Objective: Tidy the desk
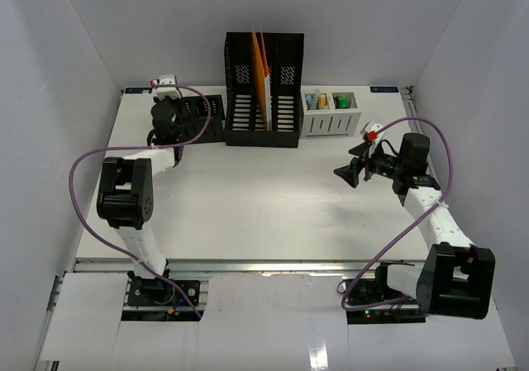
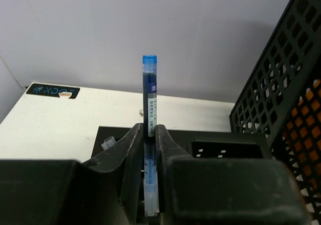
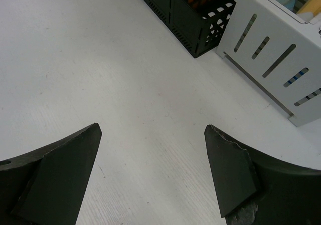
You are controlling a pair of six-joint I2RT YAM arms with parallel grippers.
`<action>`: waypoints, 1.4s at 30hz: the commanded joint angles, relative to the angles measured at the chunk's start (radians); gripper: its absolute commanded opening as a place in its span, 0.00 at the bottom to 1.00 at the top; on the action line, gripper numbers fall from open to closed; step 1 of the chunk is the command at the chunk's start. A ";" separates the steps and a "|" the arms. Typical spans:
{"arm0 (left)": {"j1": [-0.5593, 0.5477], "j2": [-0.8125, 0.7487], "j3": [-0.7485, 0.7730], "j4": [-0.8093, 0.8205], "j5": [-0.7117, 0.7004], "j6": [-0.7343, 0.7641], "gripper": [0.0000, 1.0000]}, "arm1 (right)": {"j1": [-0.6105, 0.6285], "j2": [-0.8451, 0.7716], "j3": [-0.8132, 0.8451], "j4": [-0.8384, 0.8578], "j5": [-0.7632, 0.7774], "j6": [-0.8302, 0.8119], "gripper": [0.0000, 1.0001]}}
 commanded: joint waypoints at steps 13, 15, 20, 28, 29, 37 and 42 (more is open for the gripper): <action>0.003 -0.313 -0.104 -0.178 0.182 -0.124 0.88 | -0.073 -0.047 0.028 -0.005 -0.034 0.049 0.90; 0.003 -0.396 -0.149 -0.244 0.325 -0.158 0.95 | -0.084 -0.055 0.028 -0.016 -0.022 0.051 0.90; 0.005 -0.594 -0.313 -0.369 0.685 -0.231 0.98 | -0.135 -0.083 0.032 -0.097 0.026 0.046 0.90; 0.003 -1.042 -0.582 -0.551 0.849 -0.244 0.98 | -0.238 -0.148 0.032 -0.132 0.187 0.131 0.90; 0.003 -1.112 -0.602 -0.567 0.842 -0.242 0.98 | -0.240 -0.155 0.034 -0.144 0.215 0.145 0.90; 0.000 -1.311 -0.614 -0.756 0.781 -0.173 0.98 | -0.274 -0.291 -0.063 -0.142 0.334 0.197 0.90; 0.000 -1.330 -0.612 -0.770 0.751 -0.164 0.98 | -0.280 -0.376 -0.115 -0.087 0.485 0.312 0.90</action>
